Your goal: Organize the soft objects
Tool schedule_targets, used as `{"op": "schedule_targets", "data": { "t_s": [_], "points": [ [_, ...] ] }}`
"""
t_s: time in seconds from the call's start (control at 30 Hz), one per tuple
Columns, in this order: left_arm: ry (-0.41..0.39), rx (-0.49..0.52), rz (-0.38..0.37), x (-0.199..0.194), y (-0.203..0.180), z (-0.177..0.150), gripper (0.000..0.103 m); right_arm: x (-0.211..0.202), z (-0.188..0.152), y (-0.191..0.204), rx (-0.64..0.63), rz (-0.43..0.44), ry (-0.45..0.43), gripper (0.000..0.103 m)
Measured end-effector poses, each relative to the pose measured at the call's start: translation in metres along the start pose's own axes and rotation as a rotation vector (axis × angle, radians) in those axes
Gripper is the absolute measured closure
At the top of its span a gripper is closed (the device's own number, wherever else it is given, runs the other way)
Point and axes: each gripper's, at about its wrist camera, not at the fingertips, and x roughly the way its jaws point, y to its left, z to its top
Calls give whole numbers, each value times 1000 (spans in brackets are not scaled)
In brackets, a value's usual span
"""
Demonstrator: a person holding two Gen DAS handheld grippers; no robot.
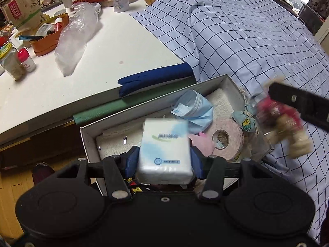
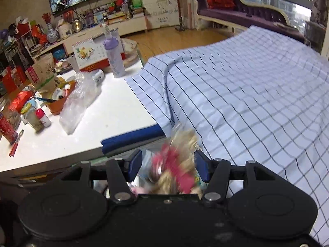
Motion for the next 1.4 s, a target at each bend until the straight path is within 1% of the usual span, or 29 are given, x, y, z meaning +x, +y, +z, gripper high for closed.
{"op": "schedule_targets", "data": {
  "t_s": [0.03, 0.07, 0.1, 0.13, 0.2, 0.4, 0.53, 0.73, 0.93, 1.1, 1.2, 1.4],
  "points": [
    [-9, 4, 5, -1, 0, 0, 50, -2, 3, 2, -7, 6, -8, 44],
    [-14, 5, 7, -1, 1, 1, 48, -3, 5, 4, -12, 12, -15, 37],
    [-17, 2, 8, -2, 3, 1, 42, -4, 9, 6, -14, 10, -22, 32],
    [-22, -8, 11, -2, 5, 2, 39, -4, 10, 8, -12, 4, -31, 27],
    [-26, -24, 14, -3, 9, 2, 38, -4, 13, 11, -7, -14, -47, 27],
    [-26, -55, -2, -4, 17, 2, 38, -9, 9, 17, -2, -17, -56, 28],
    [-26, -54, 5, -5, 18, 1, 37, -9, 1, 15, -13, -43, -60, 28],
    [-29, -37, 13, -5, 17, 0, 37, -8, -8, 4, 18, -68, -52, 28],
    [-44, -24, 26, -8, 13, -3, 37, -15, -19, -3, 31, -97, -65, 28],
    [-65, -10, 37, -13, 8, -8, 37, -25, -28, -8, 50, -97, -76, 27],
    [-81, -2, 30, -18, 4, -11, 37, -34, -33, -12, 68, -95, -92, 27],
    [-130, 21, 38, -28, -4, -14, 37, -51, -40, -25, 105, -100, -126, 26]
  ]
}}
